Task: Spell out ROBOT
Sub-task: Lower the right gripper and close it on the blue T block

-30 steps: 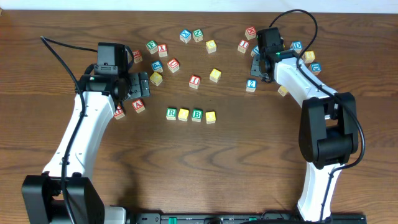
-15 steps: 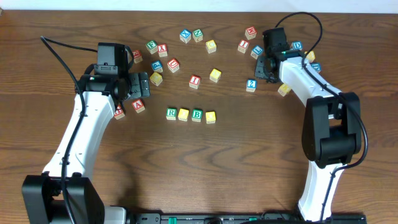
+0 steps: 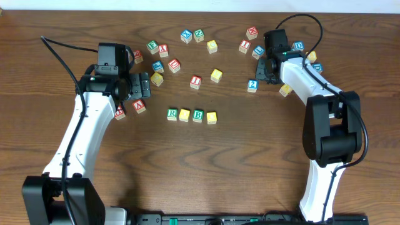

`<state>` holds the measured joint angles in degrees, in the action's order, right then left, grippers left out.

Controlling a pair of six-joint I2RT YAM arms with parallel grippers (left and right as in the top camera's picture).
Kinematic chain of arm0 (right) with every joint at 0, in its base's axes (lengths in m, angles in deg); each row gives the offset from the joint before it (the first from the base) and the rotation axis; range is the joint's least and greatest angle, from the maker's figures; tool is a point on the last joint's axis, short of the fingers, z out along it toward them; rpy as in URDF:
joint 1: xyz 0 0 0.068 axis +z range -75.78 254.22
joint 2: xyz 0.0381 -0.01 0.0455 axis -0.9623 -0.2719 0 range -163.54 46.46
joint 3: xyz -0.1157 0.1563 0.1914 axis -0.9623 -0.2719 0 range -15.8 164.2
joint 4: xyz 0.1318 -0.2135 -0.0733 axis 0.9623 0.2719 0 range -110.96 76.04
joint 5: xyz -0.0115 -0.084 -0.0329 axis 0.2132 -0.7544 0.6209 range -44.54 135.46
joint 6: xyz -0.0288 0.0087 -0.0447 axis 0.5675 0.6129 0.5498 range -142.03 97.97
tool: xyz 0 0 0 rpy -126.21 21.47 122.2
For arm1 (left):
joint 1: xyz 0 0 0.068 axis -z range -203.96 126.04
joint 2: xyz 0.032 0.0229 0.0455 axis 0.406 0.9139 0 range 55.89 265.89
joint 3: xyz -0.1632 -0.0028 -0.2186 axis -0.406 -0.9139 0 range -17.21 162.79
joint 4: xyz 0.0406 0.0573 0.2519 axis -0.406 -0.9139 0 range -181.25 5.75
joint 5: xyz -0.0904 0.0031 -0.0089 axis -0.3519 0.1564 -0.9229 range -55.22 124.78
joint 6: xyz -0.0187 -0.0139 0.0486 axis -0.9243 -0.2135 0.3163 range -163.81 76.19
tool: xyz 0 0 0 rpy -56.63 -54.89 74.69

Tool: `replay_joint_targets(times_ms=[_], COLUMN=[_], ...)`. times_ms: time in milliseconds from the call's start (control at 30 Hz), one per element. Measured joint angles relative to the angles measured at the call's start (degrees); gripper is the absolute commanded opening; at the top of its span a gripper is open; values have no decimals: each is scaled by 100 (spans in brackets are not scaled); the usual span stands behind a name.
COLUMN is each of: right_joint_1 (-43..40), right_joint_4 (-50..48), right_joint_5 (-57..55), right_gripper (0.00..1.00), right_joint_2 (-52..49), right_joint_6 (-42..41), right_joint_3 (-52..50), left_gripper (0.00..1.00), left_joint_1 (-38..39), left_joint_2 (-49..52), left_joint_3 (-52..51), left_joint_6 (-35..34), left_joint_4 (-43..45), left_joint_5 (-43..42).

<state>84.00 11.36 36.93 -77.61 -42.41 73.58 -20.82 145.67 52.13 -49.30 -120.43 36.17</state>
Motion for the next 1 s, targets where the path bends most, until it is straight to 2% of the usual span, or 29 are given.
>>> replay_joint_targets(times_ms=[433,1000], right_joint_1=[0,0], right_joint_4=[-136,-398], right_joint_5=[0,-2], right_gripper=[41,35], right_joint_2=[0,-2], right_joint_6=[48,144], right_joint_3=[0,0], left_gripper=[99,99], left_joint_1=[0,0], left_joint_2=[0,0], left_joint_3=[0,0], left_joint_6=[0,0], left_joint_4=[0,0], left_joint_5=[0,0])
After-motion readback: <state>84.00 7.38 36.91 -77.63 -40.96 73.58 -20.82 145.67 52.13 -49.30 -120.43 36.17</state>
